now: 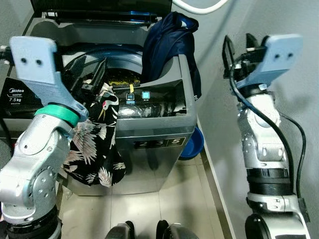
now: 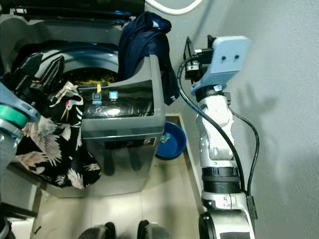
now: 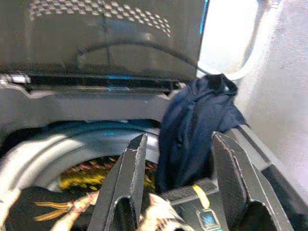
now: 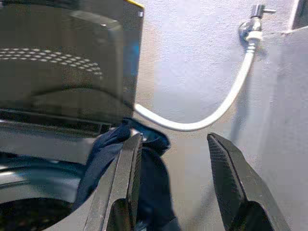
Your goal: Clothes washing
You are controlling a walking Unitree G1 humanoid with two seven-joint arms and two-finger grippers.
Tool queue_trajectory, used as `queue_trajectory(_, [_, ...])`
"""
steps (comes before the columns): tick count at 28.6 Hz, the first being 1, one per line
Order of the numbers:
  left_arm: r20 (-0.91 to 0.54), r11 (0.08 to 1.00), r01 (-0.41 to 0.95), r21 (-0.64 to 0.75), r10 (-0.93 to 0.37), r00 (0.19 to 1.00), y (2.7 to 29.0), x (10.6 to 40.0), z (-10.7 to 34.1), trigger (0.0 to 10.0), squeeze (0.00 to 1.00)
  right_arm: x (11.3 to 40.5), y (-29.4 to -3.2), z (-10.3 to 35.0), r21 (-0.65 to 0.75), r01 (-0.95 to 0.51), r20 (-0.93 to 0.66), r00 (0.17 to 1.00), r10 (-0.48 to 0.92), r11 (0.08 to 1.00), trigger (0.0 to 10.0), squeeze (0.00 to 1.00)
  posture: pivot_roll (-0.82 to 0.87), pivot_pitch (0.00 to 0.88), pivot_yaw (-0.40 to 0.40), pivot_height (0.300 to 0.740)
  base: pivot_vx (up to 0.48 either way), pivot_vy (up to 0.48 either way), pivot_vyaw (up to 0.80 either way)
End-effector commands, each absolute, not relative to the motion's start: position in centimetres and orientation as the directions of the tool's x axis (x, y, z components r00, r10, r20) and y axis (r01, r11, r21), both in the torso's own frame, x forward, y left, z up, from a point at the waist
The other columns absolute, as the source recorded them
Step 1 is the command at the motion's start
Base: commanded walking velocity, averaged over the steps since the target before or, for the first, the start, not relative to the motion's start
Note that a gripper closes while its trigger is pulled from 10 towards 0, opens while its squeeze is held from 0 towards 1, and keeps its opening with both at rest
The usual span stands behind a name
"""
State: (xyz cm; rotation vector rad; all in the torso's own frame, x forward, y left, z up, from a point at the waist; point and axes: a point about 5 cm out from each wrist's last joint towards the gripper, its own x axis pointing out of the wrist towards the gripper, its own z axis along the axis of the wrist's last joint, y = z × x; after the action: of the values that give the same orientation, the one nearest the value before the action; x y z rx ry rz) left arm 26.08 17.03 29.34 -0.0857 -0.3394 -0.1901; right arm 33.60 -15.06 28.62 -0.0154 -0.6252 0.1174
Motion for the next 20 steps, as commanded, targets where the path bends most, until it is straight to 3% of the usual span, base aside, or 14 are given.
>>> queue_trajectory(1, [0.302, 0.979, 0.193, -0.062, -0.166, 0.939, 17.4, 25.9, 28.8, 10.0, 0.00, 33.1, -15.3, 28.2, -0.025, -0.115, 0.571, 0.814, 0.109, 0.993, 10.0, 0.00, 0.03, 0.139, -0.011, 0.740, 0.000, 0.000, 0.00])
queue_trajectory(9, [0.198, 0.974, 0.224, -0.037, -0.213, 0.957, 18.4, 26.0, 28.0, 10.0, 0.00, 32.0, -15.2, 27.0, 0.101, -0.168, 0.524, 0.847, 0.091, 0.980, 10.0, 0.00, 0.03, 0.119, 0.001, 0.740, 0.000, 0.000, 0.00])
queue_trajectory(16, [0.154, 0.943, 0.292, -0.159, -0.269, 0.951, 18.5, 25.7, 27.5, 10.0, 0.00, 31.5, -15.3, 26.6, 0.151, -0.193, 0.501, 0.860, 0.093, 0.970, 10.0, 0.00, 0.03, 0.113, 0.008, 0.740, 0.000, 0.000, 0.00])
queue_trajectory(17, [0.144, 0.922, 0.303, -0.241, -0.274, 0.951, 18.6, 25.7, 27.3, 10.0, 0.00, 31.3, -15.3, 26.6, 0.164, -0.202, 0.492, 0.865, 0.098, 0.965, 10.0, 0.00, 0.03, 0.112, 0.008, 0.740, 0.000, 0.000, 0.00])
queue_trajectory(19, [0.090, 0.926, 0.338, -0.169, -0.327, 0.941, 18.8, 25.9, 27.8, 10.0, 0.00, 31.1, -16.0, 26.9, 0.152, -0.218, 0.482, 0.868, 0.120, 0.964, 10.0, 0.00, 0.03, 0.111, 0.011, 0.740, 0.000, 0.000, 0.00])
queue_trajectory(20, [0.073, 0.945, 0.322, -0.057, -0.318, 0.945, 19.2, 26.3, 28.5, 10.0, 0.00, 31.2, -16.4, 27.3, 0.128, -0.218, 0.482, 0.866, 0.131, 0.967, 10.0, 0.00, 0.03, 0.107, 0.015, 0.740, 0.000, 0.000, 0.00])
